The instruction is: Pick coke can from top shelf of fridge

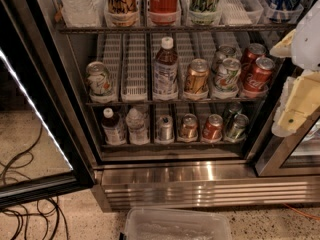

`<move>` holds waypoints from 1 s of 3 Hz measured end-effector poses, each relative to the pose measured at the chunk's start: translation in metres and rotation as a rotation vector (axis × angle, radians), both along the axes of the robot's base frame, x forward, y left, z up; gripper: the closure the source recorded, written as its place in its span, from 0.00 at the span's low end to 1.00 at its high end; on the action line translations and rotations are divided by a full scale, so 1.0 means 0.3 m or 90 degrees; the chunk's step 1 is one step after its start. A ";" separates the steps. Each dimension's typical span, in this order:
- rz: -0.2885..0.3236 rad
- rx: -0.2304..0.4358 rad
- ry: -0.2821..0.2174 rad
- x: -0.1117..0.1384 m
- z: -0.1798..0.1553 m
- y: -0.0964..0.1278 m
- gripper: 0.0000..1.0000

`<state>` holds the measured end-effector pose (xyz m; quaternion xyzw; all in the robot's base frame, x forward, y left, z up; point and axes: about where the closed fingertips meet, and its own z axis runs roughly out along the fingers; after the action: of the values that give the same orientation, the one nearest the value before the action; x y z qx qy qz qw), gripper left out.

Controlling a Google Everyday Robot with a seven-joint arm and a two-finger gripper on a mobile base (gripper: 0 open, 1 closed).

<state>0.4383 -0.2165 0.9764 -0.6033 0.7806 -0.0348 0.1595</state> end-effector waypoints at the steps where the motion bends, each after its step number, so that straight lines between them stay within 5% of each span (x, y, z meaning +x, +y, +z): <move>1: 0.000 0.000 0.000 0.000 0.000 0.000 0.00; 3: 0.019 0.112 -0.054 0.135 -0.018 0.151 0.00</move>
Offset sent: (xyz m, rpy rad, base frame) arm 0.0387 0.0308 -0.0032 0.1628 -0.0998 0.0156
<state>0.4788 -0.1713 0.9711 -0.5962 0.7643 0.0106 0.2455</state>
